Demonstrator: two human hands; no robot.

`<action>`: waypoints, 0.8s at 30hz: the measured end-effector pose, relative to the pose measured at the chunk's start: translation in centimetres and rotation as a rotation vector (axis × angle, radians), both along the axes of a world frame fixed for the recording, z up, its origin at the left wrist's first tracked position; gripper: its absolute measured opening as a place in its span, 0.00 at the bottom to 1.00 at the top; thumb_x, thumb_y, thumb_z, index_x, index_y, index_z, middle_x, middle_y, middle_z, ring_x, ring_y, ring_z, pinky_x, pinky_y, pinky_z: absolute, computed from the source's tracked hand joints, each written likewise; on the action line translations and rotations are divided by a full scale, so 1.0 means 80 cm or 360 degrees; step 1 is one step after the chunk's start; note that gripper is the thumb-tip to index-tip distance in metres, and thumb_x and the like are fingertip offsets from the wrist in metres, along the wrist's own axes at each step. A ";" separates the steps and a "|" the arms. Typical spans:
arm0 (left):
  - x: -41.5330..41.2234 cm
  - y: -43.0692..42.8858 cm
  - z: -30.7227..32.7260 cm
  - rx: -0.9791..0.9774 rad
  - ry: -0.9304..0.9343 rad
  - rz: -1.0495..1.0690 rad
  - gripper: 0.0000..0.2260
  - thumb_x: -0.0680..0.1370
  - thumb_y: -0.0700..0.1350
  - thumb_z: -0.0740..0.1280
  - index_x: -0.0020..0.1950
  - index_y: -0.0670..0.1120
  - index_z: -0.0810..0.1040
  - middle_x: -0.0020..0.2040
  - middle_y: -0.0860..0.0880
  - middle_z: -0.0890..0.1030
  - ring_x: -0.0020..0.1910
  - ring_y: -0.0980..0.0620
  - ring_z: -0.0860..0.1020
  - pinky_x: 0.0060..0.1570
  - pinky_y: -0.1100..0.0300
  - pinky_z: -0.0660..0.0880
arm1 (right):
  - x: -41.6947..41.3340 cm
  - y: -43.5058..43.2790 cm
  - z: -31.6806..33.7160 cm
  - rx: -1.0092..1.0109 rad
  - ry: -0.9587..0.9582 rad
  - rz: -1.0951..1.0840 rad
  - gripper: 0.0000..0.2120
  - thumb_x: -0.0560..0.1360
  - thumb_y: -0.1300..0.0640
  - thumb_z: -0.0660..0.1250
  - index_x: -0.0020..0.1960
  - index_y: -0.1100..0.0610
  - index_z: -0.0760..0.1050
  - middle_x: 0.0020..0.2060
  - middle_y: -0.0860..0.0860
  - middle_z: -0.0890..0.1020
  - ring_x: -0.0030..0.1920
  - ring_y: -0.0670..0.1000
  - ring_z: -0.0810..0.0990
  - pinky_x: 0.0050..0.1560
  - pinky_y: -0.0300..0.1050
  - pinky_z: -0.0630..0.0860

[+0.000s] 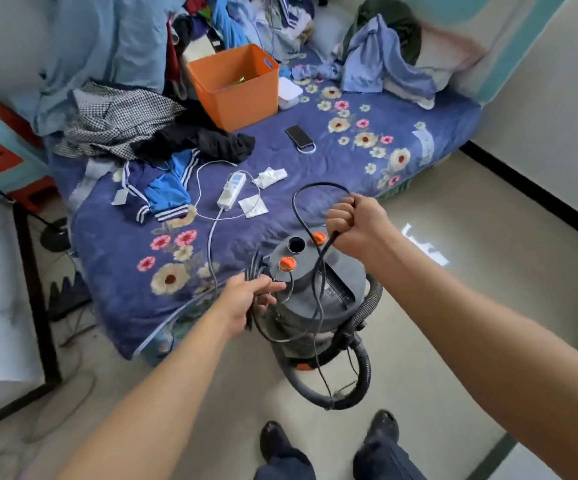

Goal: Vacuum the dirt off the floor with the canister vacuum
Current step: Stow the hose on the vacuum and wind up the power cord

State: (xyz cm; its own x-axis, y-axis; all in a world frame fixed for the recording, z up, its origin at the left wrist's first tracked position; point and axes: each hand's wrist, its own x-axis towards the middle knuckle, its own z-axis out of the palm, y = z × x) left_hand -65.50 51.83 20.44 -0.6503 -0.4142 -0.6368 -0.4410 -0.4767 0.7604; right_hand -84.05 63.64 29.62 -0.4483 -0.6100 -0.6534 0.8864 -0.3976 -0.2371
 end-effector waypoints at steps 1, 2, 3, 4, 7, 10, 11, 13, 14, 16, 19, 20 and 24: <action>-0.003 0.007 -0.004 0.0020 0.0028 -0.0088 0.04 0.81 0.40 0.61 0.47 0.45 0.71 0.49 0.43 0.85 0.34 0.52 0.77 0.31 0.62 0.67 | 0.004 -0.011 0.008 -0.0052 -0.0045 -0.0070 0.30 0.84 0.55 0.49 0.23 0.55 0.59 0.18 0.48 0.57 0.14 0.47 0.55 0.14 0.36 0.49; -0.006 0.013 -0.008 0.0048 0.0060 -0.0176 0.02 0.81 0.40 0.61 0.49 0.45 0.72 0.52 0.44 0.85 0.38 0.51 0.78 0.33 0.60 0.68 | 0.006 -0.020 0.016 -0.0093 -0.0065 -0.0132 0.29 0.83 0.57 0.49 0.23 0.55 0.58 0.18 0.48 0.57 0.14 0.48 0.55 0.14 0.36 0.49; -0.010 0.021 -0.011 0.0091 0.0088 -0.0260 0.02 0.82 0.41 0.60 0.50 0.45 0.72 0.53 0.45 0.85 0.42 0.50 0.79 0.35 0.59 0.68 | 0.006 -0.027 0.026 -0.0126 -0.0074 -0.0194 0.28 0.83 0.59 0.49 0.23 0.55 0.57 0.18 0.48 0.57 0.15 0.48 0.55 0.14 0.37 0.49; -0.013 0.027 -0.013 0.0147 0.0112 -0.0338 0.03 0.82 0.41 0.60 0.50 0.46 0.72 0.53 0.46 0.84 0.45 0.49 0.79 0.36 0.59 0.68 | 0.004 -0.033 0.037 -0.0152 -0.0070 -0.0255 0.26 0.81 0.61 0.49 0.24 0.55 0.56 0.18 0.48 0.57 0.15 0.48 0.54 0.15 0.37 0.49; -0.020 0.042 -0.016 0.0313 0.0155 -0.0579 0.06 0.83 0.43 0.59 0.48 0.48 0.73 0.53 0.44 0.84 0.52 0.47 0.79 0.39 0.57 0.68 | -0.021 -0.039 0.063 -0.0187 -0.0051 -0.0458 0.25 0.80 0.64 0.48 0.25 0.54 0.54 0.19 0.49 0.56 0.15 0.48 0.53 0.15 0.38 0.48; -0.024 0.047 -0.025 0.0312 0.0179 -0.0616 0.06 0.83 0.44 0.58 0.54 0.46 0.75 0.52 0.41 0.84 0.53 0.46 0.80 0.44 0.55 0.70 | -0.052 -0.031 0.077 -0.0180 -0.0056 -0.0601 0.26 0.82 0.62 0.47 0.25 0.53 0.54 0.19 0.49 0.55 0.15 0.48 0.52 0.16 0.37 0.48; -0.027 0.048 -0.026 0.0292 0.0182 -0.0521 0.06 0.83 0.43 0.59 0.52 0.46 0.75 0.51 0.42 0.84 0.51 0.46 0.81 0.44 0.55 0.71 | -0.059 -0.027 0.079 -0.0167 -0.0062 -0.0629 0.27 0.83 0.61 0.47 0.24 0.53 0.54 0.19 0.49 0.55 0.15 0.49 0.52 0.16 0.37 0.48; -0.041 0.049 -0.023 0.0329 0.0186 -0.0257 0.07 0.82 0.40 0.60 0.47 0.46 0.75 0.51 0.43 0.83 0.47 0.47 0.80 0.41 0.56 0.73 | -0.066 -0.020 0.081 -0.0187 -0.0079 -0.0641 0.28 0.84 0.57 0.48 0.24 0.53 0.54 0.19 0.49 0.55 0.16 0.49 0.52 0.17 0.36 0.47; -0.052 0.050 -0.020 0.0353 0.0198 -0.0173 0.08 0.81 0.37 0.60 0.46 0.46 0.74 0.50 0.44 0.82 0.44 0.48 0.79 0.38 0.57 0.73 | -0.068 -0.018 0.080 -0.0226 -0.0092 -0.0638 0.28 0.85 0.54 0.48 0.25 0.53 0.54 0.19 0.49 0.55 0.15 0.49 0.52 0.16 0.36 0.48; -0.076 0.053 -0.012 0.0343 0.0212 -0.0137 0.10 0.79 0.32 0.59 0.45 0.46 0.74 0.49 0.47 0.80 0.43 0.50 0.77 0.36 0.59 0.70 | -0.068 -0.013 0.076 -0.0336 -0.0126 -0.0642 0.30 0.85 0.46 0.49 0.25 0.54 0.55 0.19 0.49 0.56 0.15 0.49 0.53 0.15 0.35 0.48; -0.110 0.066 0.003 0.0299 0.0218 -0.0350 0.14 0.74 0.27 0.56 0.48 0.45 0.74 0.56 0.44 0.82 0.49 0.47 0.77 0.34 0.61 0.69 | -0.075 -0.002 0.070 -0.0407 -0.0182 -0.0735 0.31 0.85 0.45 0.51 0.26 0.54 0.55 0.19 0.50 0.56 0.14 0.49 0.53 0.15 0.34 0.49; -0.117 0.073 0.011 0.0252 0.0230 -0.0463 0.15 0.74 0.27 0.55 0.49 0.44 0.73 0.54 0.44 0.83 0.49 0.48 0.77 0.34 0.62 0.70 | -0.081 0.005 0.069 -0.0401 -0.0189 -0.0760 0.31 0.86 0.47 0.51 0.25 0.55 0.55 0.18 0.50 0.55 0.14 0.49 0.53 0.15 0.33 0.48; -0.136 0.099 0.024 0.0089 0.0224 -0.0729 0.16 0.72 0.26 0.52 0.51 0.39 0.72 0.34 0.43 0.75 0.29 0.55 0.75 0.28 0.66 0.70 | -0.119 0.042 0.059 -0.0248 -0.0148 -0.0852 0.25 0.82 0.60 0.48 0.26 0.56 0.57 0.19 0.50 0.56 0.15 0.49 0.52 0.15 0.35 0.49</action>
State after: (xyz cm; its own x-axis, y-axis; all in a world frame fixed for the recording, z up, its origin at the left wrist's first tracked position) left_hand -76.36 59.74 22.34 -0.8395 -0.0323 -0.5424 -0.5097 -0.2995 0.8066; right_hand -93.57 66.98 34.33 -0.6669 -0.4056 -0.6251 0.5656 -0.8217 -0.0702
